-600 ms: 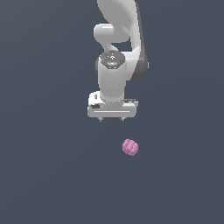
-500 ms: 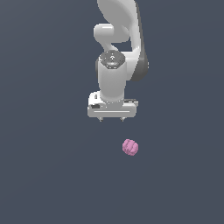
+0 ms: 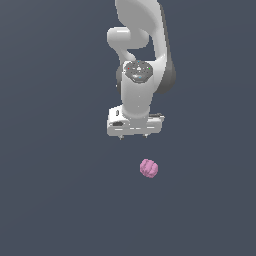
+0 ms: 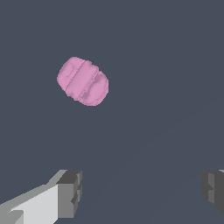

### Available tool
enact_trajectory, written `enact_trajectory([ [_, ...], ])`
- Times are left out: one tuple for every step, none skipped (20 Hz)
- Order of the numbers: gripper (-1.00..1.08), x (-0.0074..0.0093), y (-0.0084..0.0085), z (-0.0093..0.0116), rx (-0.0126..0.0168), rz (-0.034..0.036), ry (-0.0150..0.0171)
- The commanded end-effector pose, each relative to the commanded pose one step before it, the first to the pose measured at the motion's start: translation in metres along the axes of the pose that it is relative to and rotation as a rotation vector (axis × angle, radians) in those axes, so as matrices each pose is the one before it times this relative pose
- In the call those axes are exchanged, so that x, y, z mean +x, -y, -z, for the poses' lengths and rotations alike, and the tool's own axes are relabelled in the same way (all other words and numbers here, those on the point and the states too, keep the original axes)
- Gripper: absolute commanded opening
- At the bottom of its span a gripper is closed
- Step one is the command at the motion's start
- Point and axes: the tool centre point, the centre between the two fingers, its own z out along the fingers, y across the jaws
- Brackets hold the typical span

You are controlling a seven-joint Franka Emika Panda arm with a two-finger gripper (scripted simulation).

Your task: Pick up the object and move it to a goal position.

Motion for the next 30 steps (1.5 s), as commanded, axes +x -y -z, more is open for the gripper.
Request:
enact_trajectory([
  [1.00,0.00018,-0.00052,0.00001,-0.00042,0.00142,0.00017],
  [1.00,0.00038,-0.00002,-0.00016,-0.00011,0.00275,-0.00024],
  [1.00,0.00051,0.00031,-0.00026,-0.00020,0.00483,-0.00009],
  [1.00,0.00067,0.00049,-0.00037,-0.00028,0.00665,0.00001],
  [1.00,0.00085,0.00062,-0.00046,-0.00035,0.00839,0.00003],
  [1.00,0.00104,0.00068,-0.00055,-0.00040,0.01000,-0.00005],
  [1.00,0.00123,0.00071,-0.00063,-0.00045,0.01152,-0.00016],
  [1.00,0.00141,0.00074,-0.00071,-0.00050,0.01303,-0.00025],
  [1.00,0.00159,0.00080,-0.00080,-0.00053,0.01450,-0.00031],
  [1.00,0.00175,0.00086,-0.00088,-0.00056,0.01594,-0.00032],
  [1.00,0.00192,0.00096,-0.00098,-0.00059,0.01758,-0.00031],
  [1.00,0.00210,0.00103,-0.00108,-0.00062,0.01915,-0.00032],
  [1.00,0.00229,0.00107,-0.00118,-0.00063,0.02071,-0.00037],
  [1.00,0.00248,0.00111,-0.00128,-0.00064,0.02231,-0.00042],
  [1.00,0.00267,0.00114,-0.00139,-0.00063,0.02390,-0.00047],
  [1.00,0.00287,0.00116,-0.00150,-0.00062,0.02550,-0.00051],
  [1.00,0.00306,0.00117,-0.00161,-0.00060,0.02711,-0.00057],
  [1.00,0.00326,0.00117,-0.00172,-0.00058,0.02870,-0.00064],
  [1.00,0.00346,0.00115,-0.00184,-0.00054,0.03028,-0.00071],
  [1.00,0.00364,0.00111,-0.00195,-0.00050,0.03172,-0.00079],
  [1.00,0.00368,0.00103,-0.00199,-0.00043,0.03197,-0.00085],
  [1.00,0.00368,0.00092,-0.00201,-0.00036,0.03188,-0.00091],
  [1.00,0.00368,0.00083,-0.00203,-0.00030,0.03181,-0.00097],
  [1.00,0.00367,0.00072,-0.00204,-0.00024,0.03171,-0.00104],
  [1.00,0.00366,0.00062,-0.00206,-0.00019,0.03162,-0.00110],
  [1.00,0.00365,0.00052,-0.00208,-0.00015,0.03152,-0.00117],
  [1.00,0.00363,0.00042,-0.00209,-0.00010,0.03143,-0.00125],
  [1.00,0.00361,0.00032,-0.00211,-0.00007,0.03133,-0.00132],
  [1.00,0.00359,0.00022,-0.00212,-0.00004,0.03123,-0.00140],
  [1.00,0.00356,0.00012,-0.00214,-0.00002,0.03113,-0.00148],
])
